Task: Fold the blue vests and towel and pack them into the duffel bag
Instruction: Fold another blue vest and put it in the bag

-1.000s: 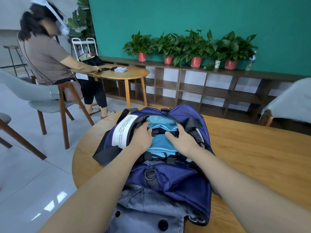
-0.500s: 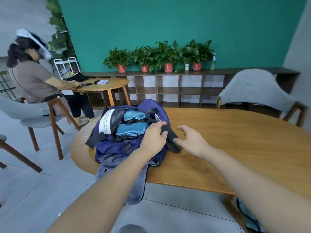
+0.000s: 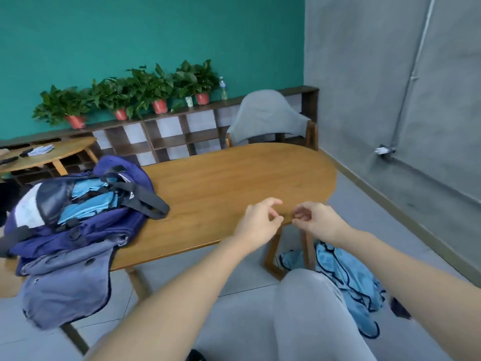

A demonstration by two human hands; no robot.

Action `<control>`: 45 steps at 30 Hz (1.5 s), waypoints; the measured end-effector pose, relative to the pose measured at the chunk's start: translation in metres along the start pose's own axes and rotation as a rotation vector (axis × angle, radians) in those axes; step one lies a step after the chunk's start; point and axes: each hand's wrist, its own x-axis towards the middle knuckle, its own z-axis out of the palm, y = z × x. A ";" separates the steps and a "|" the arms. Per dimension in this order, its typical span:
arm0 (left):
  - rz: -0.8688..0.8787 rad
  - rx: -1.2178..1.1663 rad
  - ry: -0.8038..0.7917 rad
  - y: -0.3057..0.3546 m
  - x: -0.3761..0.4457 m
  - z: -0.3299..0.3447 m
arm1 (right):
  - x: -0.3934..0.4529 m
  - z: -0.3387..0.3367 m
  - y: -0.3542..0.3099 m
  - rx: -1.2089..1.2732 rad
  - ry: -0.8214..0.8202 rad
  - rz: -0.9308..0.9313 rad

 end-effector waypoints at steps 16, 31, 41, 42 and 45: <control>-0.106 0.101 -0.434 0.024 0.081 0.249 | -0.016 0.002 0.249 0.074 -0.080 0.539; -0.259 0.213 -0.694 -0.050 0.151 0.395 | 0.046 0.091 0.423 0.134 -0.208 0.740; -0.281 0.235 -0.735 -0.082 0.171 0.438 | 0.058 0.150 0.469 0.268 -0.116 0.828; -0.281 0.234 -0.734 -0.084 0.171 0.439 | 0.061 0.155 0.472 0.294 -0.113 0.853; -0.275 0.225 -0.732 -0.085 0.171 0.436 | 0.067 0.163 0.473 0.378 -0.090 0.920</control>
